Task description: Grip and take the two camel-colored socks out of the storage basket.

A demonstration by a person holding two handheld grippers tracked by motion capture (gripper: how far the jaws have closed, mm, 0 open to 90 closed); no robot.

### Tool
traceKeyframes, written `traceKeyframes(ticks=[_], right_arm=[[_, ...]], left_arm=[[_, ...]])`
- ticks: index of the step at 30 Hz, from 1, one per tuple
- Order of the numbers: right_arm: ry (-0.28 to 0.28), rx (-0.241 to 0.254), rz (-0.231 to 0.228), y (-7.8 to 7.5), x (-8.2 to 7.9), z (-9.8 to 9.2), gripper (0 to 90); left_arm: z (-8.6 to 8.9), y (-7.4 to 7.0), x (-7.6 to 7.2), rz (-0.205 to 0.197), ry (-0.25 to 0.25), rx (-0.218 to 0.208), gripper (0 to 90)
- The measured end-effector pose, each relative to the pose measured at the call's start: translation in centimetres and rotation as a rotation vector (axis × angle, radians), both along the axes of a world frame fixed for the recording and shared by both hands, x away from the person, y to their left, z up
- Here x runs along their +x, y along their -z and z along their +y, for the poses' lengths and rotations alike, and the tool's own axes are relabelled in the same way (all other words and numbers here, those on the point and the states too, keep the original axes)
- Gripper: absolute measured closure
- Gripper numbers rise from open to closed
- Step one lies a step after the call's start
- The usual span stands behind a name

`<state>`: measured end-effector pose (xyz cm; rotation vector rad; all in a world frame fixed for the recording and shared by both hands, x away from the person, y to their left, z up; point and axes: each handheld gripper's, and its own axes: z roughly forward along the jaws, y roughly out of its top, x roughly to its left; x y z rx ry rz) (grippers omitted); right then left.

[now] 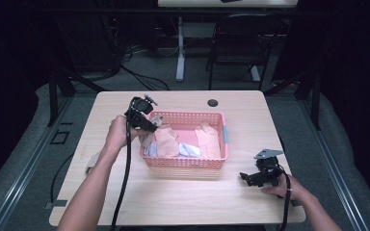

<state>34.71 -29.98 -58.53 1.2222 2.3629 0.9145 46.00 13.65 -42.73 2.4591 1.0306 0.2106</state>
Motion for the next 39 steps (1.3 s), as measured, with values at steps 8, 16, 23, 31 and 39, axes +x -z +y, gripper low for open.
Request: traceKeyframes(ticks=[8, 16, 23, 31, 39], right_arm=[[0.001, -0.001, 0.0, 0.0, 0.0, 0.0, 0.0], [-0.002, -0.001, 0.002, 0.0, 0.0, 0.0, 0.0], [-0.002, -0.001, 0.002, 0.0, 0.0, 0.0, 0.0], [-0.002, -0.001, 0.002, 0.0, 0.0, 0.0, 0.0], [-0.001, -0.001, 0.002, 0.0, 0.0, 0.0, 0.0]], left_arm=[[2.3, -2.3, -1.3, -0.043, -0.022, 0.003, 78.4], [4.5, -3.9, -2.8, -0.058, -0.056, 0.018, 78.4], [7.0, -3.8, -3.7, -0.037, -0.092, 0.027, 78.4], [9.9, -2.3, -4.4, 0.011, -0.131, 0.04, 78.5], [12.7, 0.3, -4.7, 0.057, -0.195, 0.04, 78.8]])
